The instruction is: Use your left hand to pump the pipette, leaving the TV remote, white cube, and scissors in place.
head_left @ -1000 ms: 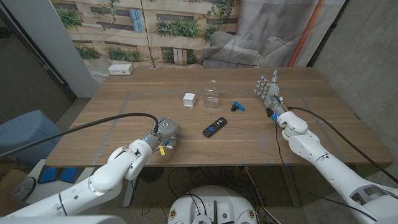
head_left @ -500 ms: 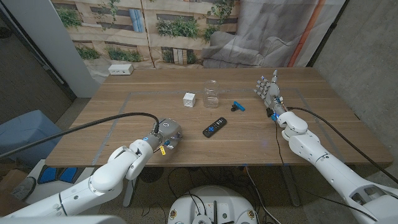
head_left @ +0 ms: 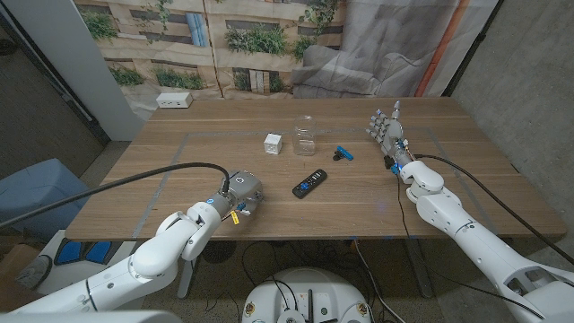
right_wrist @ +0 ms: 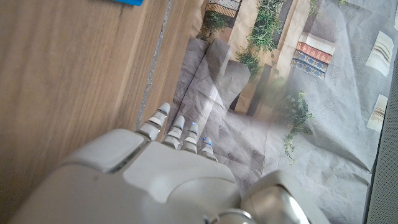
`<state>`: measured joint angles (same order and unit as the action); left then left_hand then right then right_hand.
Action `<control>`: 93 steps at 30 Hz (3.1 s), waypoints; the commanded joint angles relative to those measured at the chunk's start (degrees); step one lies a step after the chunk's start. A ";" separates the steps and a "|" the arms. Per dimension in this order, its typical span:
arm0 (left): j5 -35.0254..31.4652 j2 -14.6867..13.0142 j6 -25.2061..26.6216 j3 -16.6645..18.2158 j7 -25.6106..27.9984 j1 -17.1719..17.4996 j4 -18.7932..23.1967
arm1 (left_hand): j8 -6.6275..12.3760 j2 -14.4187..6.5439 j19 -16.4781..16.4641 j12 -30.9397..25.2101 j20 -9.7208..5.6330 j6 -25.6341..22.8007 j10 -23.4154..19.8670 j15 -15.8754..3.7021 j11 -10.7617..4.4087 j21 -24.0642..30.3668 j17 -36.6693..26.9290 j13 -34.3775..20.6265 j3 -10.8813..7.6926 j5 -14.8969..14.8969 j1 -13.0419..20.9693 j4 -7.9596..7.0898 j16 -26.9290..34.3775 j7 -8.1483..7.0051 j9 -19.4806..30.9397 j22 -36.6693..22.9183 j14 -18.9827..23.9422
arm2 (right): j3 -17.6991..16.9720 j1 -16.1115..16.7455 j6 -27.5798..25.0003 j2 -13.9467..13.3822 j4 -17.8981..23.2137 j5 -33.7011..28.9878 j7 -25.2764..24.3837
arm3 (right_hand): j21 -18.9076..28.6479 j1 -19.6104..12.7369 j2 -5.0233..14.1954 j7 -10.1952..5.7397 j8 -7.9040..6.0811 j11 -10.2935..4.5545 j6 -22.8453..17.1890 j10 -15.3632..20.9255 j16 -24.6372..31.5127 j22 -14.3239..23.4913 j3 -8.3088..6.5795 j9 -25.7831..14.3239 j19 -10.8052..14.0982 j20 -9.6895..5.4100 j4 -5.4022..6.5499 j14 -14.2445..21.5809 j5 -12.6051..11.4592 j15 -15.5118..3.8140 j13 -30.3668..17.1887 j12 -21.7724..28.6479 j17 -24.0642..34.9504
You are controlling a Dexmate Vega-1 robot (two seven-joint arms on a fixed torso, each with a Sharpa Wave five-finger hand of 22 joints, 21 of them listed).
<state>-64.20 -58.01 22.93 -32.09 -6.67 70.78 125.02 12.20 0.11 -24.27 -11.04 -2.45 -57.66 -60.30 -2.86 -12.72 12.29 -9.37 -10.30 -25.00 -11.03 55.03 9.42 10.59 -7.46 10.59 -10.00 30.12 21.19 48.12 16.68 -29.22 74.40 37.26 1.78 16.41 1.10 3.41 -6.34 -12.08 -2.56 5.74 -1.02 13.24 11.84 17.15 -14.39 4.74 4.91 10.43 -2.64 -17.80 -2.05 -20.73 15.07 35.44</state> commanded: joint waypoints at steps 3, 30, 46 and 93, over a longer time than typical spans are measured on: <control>-0.37 0.65 -0.16 -0.45 1.76 -0.36 -0.94 | 0.47 -0.93 -1.37 -0.56 -1.19 -1.80 -1.97 -8.13 0.01 0.24 -0.19 -0.16 -0.11 -0.23 0.83 0.41 0.23 0.49 0.20 -0.20 1.25 | 0.00 -0.03 0.02 0.01 -0.05 -0.01 0.03 | 0.24 -0.01 3.33 -0.45 -0.39 -0.32 -0.18 -0.17 0.33 0.31 0.37 -0.18 0.30 0.09 0.03 -0.68 -0.35 -4.47 -0.20 0.14 0.24; -0.58 -1.01 -0.11 1.31 1.68 -0.23 1.10 | 0.35 -1.92 -2.18 -0.86 -1.89 -4.08 -5.08 -8.21 -0.14 0.20 -0.23 -0.28 0.74 -0.02 1.33 0.36 0.31 0.65 0.02 -0.20 3.15 | 0.01 -0.04 0.03 0.03 -0.07 -0.02 0.02 | 0.22 0.00 3.30 -0.51 -0.38 -0.26 -0.16 0.03 0.38 0.31 0.38 -0.18 0.27 0.11 0.02 -0.55 -0.34 -4.52 -0.19 0.20 0.24; 1.15 -2.17 -0.36 4.39 2.44 0.82 3.68 | -0.31 -1.82 -1.65 -0.30 -1.86 -3.20 -4.41 -8.31 -0.10 -0.11 -0.11 -0.26 1.20 0.02 1.30 0.39 -0.08 0.56 0.09 -0.21 3.01 | 0.00 -0.02 0.01 0.01 -0.04 -0.01 0.03 | 0.22 0.00 3.32 -0.50 -0.38 -0.04 -0.17 -0.02 0.37 0.31 0.38 -0.18 0.25 0.15 0.03 -0.56 -0.34 -4.45 -0.19 0.19 0.25; 11.65 1.67 -1.58 12.24 9.70 2.07 9.32 | -0.77 -2.28 -2.02 0.12 -1.78 -2.69 -3.67 -8.24 -0.10 -0.13 -0.11 -0.30 1.85 -0.02 1.50 0.35 -0.27 0.82 0.21 -0.21 3.01 | 0.00 -0.01 0.02 0.01 -0.03 -0.01 0.02 | 0.22 0.00 3.31 -0.50 -0.35 -0.08 -0.10 -0.14 0.38 0.31 0.39 -0.18 0.25 0.18 0.03 -0.53 -0.33 -4.49 -0.21 0.17 0.25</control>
<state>-55.68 -58.71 21.49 -21.58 0.72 72.77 133.28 11.50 -1.70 -25.89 -10.98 -2.64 -60.48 -64.14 -3.07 -12.89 12.05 -9.35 -10.39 -23.42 -11.03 56.23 9.58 10.37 -6.86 10.64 -9.99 32.75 21.18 48.12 16.71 -29.23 74.40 37.25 1.78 16.41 1.10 3.41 -6.33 -12.08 -2.57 5.74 -1.02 13.24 11.84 17.15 -14.39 4.74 4.91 10.43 -2.64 -17.80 -2.05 -20.88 15.07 35.44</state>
